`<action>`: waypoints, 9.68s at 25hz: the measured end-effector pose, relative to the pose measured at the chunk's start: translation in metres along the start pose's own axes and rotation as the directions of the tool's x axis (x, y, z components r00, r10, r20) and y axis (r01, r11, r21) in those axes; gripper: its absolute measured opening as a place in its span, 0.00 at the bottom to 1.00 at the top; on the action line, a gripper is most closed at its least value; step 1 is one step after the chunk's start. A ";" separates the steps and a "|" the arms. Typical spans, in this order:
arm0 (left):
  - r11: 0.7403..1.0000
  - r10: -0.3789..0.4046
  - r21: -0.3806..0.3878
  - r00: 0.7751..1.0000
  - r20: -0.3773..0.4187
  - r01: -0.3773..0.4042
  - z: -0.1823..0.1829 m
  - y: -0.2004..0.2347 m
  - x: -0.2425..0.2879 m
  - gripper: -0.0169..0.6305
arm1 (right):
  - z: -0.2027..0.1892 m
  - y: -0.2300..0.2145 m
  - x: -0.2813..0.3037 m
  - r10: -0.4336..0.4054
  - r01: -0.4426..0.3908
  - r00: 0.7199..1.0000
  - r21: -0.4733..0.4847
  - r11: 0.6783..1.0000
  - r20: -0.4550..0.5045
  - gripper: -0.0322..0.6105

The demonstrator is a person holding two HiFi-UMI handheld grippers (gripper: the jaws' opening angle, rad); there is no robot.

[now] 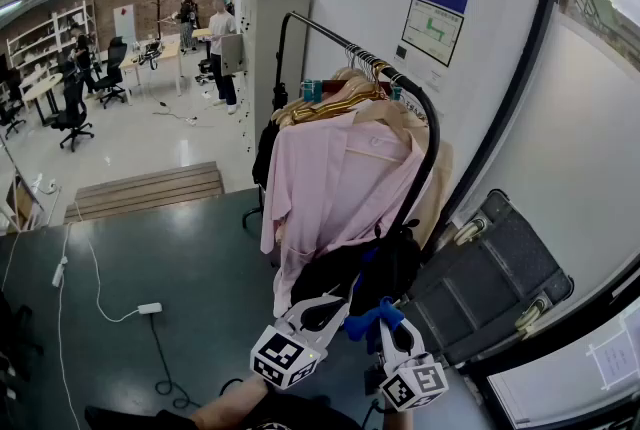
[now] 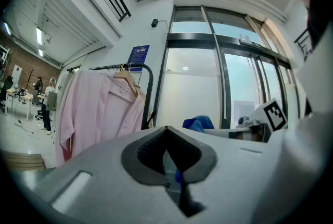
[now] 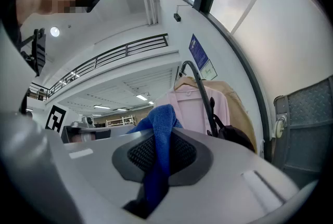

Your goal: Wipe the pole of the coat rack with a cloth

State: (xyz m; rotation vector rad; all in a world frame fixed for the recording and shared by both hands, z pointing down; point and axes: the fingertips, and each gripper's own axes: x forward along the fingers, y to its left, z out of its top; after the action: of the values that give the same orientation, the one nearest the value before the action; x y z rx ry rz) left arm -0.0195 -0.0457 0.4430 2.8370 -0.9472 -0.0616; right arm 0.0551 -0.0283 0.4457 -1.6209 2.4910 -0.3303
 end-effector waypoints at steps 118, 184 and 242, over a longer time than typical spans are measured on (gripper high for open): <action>0.990 0.076 0.100 0.969 0.235 -0.102 0.101 0.090 0.148 0.03 | 0.087 -0.127 0.184 -0.155 0.198 0.979 -0.781 0.593 0.132 0.12; 0.994 0.095 0.039 0.977 0.189 -0.104 0.089 0.108 0.159 0.03 | 0.288 -0.090 0.222 0.069 0.132 0.947 -0.575 0.807 0.315 0.13; 0.995 0.096 0.017 0.978 0.184 -0.101 0.089 0.115 0.146 0.03 | 0.320 -0.076 0.303 0.040 -0.075 0.997 -0.655 0.752 -0.068 0.13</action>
State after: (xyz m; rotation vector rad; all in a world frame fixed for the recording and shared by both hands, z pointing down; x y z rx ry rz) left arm 0.0217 -0.2356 0.3738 2.8408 -1.1316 -0.3053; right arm 0.0781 -0.3677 0.1551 -1.7374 2.8754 0.6117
